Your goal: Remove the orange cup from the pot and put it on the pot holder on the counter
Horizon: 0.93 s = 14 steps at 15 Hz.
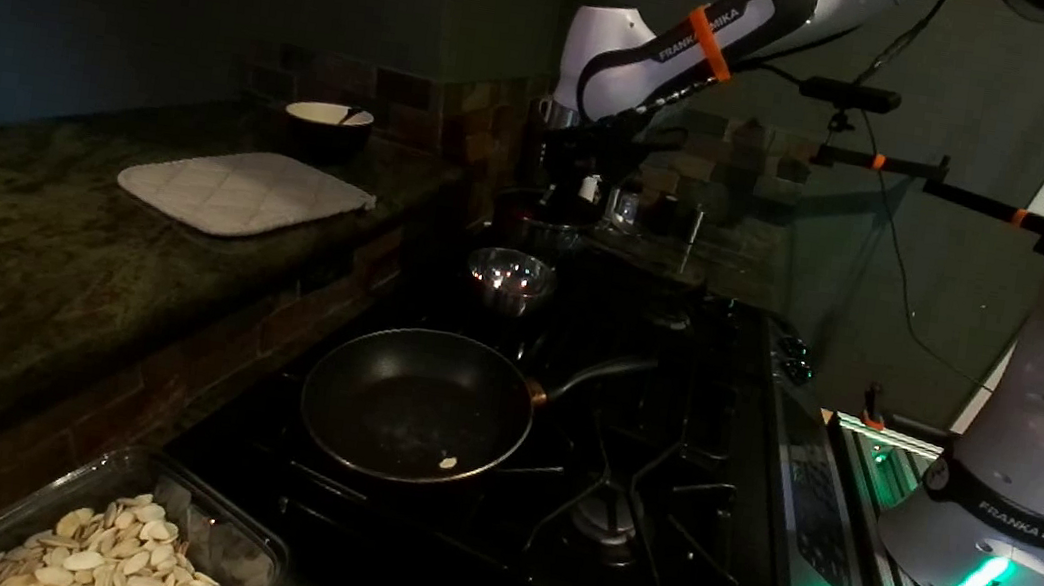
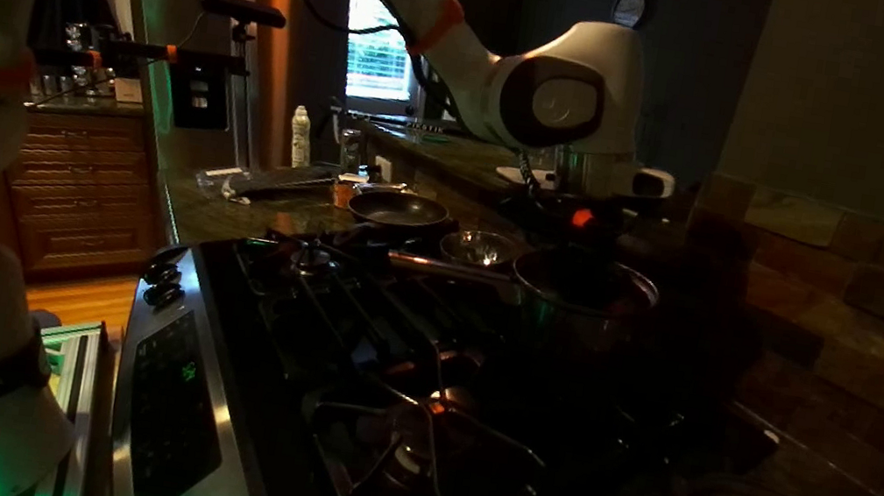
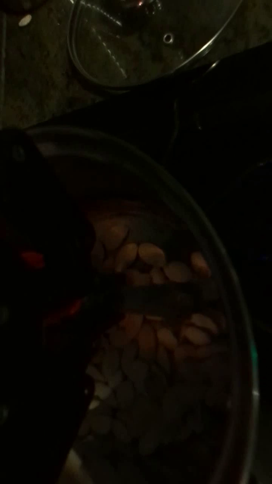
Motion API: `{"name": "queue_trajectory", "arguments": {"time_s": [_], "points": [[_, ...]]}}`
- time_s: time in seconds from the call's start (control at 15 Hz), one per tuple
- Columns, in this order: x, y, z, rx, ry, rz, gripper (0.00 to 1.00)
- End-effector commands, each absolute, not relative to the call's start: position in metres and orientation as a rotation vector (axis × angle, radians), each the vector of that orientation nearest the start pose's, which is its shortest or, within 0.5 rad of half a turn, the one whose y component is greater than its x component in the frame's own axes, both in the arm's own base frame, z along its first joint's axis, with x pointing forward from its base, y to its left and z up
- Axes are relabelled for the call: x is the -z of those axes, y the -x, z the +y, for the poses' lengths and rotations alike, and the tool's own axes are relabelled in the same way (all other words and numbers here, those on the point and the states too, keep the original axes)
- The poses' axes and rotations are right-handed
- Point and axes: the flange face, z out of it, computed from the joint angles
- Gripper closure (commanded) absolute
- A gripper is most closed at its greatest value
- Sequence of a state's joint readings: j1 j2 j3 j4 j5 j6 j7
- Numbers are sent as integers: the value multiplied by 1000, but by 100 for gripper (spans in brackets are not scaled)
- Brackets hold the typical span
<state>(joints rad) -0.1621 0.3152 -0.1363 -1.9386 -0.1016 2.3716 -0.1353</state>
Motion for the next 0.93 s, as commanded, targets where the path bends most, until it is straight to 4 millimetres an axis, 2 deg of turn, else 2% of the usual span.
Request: {"name": "queue_trajectory", "arguments": {"time_s": [0.0,0.33,0.47,0.67,0.87], "points": [[-370,-594,-172,44,3206,263,96],[-423,-597,-158,35,3149,358,96],[-441,-602,-147,46,3138,329,96],[-460,-615,-119,91,3126,184,96],[-468,-633,-80,111,3130,-8,96]]}}
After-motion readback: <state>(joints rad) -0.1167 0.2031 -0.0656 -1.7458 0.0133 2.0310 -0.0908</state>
